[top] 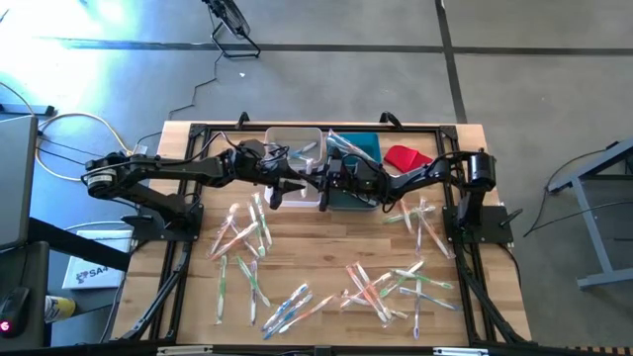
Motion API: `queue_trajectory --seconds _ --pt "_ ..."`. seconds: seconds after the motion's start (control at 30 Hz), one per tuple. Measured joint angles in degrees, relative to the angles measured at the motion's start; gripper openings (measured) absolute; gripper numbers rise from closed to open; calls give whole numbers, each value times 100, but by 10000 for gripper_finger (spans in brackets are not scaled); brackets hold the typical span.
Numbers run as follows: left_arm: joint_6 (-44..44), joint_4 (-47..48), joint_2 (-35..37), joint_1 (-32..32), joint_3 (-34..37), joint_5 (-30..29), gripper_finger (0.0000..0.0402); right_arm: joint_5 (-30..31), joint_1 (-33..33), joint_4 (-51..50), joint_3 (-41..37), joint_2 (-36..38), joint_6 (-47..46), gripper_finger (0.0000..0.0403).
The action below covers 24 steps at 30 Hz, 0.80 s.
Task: Pick & Place Toothbrushes
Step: Put the orange toothbrush into the blue bin
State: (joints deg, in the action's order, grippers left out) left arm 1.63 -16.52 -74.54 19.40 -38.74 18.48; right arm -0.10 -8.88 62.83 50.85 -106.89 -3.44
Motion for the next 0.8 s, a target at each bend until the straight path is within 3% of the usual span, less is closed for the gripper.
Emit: queue_trajectory --seconds 0.17,0.8 --pt "0 -2 0 2 0 -2 156 0 0 -2 0 0 0 12" --pt "286 332 55 103 2 24 157 165 0 -47 0 0 3 12"
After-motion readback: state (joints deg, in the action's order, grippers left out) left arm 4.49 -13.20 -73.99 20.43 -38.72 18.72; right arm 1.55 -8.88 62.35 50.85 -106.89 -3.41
